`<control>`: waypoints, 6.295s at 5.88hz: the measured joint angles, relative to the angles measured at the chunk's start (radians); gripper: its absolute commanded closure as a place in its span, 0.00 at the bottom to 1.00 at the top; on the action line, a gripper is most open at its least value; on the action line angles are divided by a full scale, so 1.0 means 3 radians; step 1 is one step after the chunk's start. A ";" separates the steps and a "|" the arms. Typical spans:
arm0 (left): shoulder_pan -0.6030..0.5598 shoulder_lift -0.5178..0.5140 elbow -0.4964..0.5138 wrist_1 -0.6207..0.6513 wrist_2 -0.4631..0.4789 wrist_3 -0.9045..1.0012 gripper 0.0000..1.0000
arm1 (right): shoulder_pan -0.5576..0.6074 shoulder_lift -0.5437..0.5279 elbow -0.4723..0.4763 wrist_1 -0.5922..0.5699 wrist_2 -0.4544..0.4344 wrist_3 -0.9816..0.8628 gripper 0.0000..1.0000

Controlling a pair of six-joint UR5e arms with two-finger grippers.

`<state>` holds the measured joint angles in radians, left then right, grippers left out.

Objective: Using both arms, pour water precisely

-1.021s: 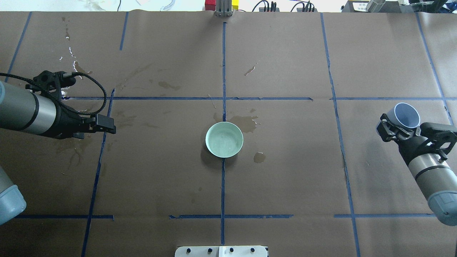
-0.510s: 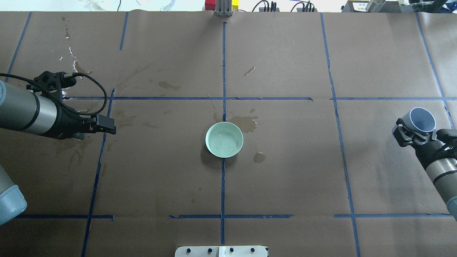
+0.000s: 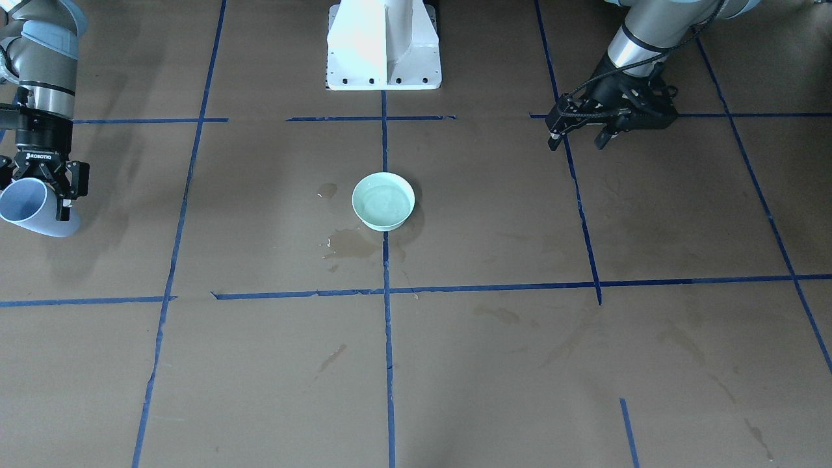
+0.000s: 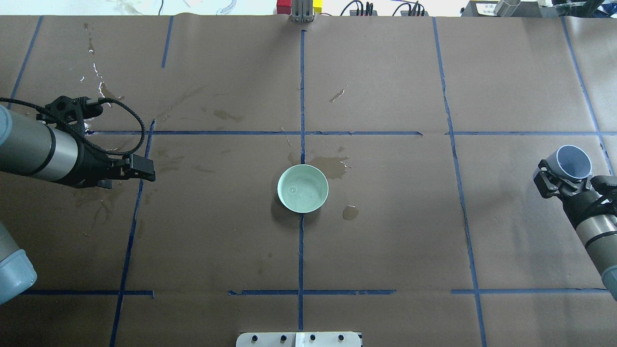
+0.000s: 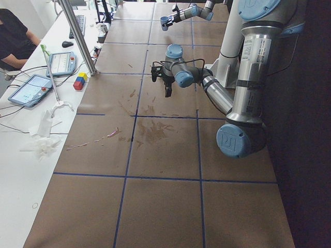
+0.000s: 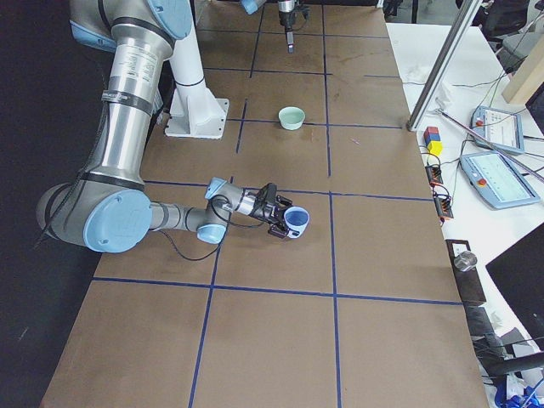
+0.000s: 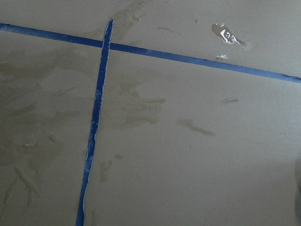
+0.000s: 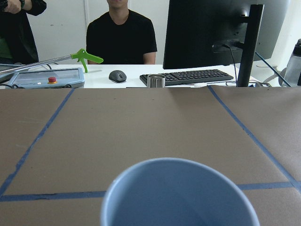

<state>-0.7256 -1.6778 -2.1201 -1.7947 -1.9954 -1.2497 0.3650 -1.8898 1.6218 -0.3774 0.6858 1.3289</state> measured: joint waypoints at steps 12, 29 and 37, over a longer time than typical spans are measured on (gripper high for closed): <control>-0.0010 0.0025 -0.0101 0.0025 -0.0001 0.0000 0.00 | -0.0033 0.0063 -0.0179 -0.0005 0.0004 0.0014 0.01; 0.0023 0.0004 -0.0131 0.0133 -0.0008 -0.0004 0.00 | 0.0755 -0.0823 0.0728 0.0019 0.2694 -0.0640 0.00; 0.0377 -0.0974 0.0461 0.0527 -0.0035 -0.0055 0.00 | 0.3584 -0.0239 0.0501 -0.1789 0.5376 -0.3686 0.00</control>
<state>-0.6124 -1.9699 -1.9819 -1.6365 -2.0059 -1.2662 1.4403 -1.9614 1.7720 -0.9142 2.2987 0.2232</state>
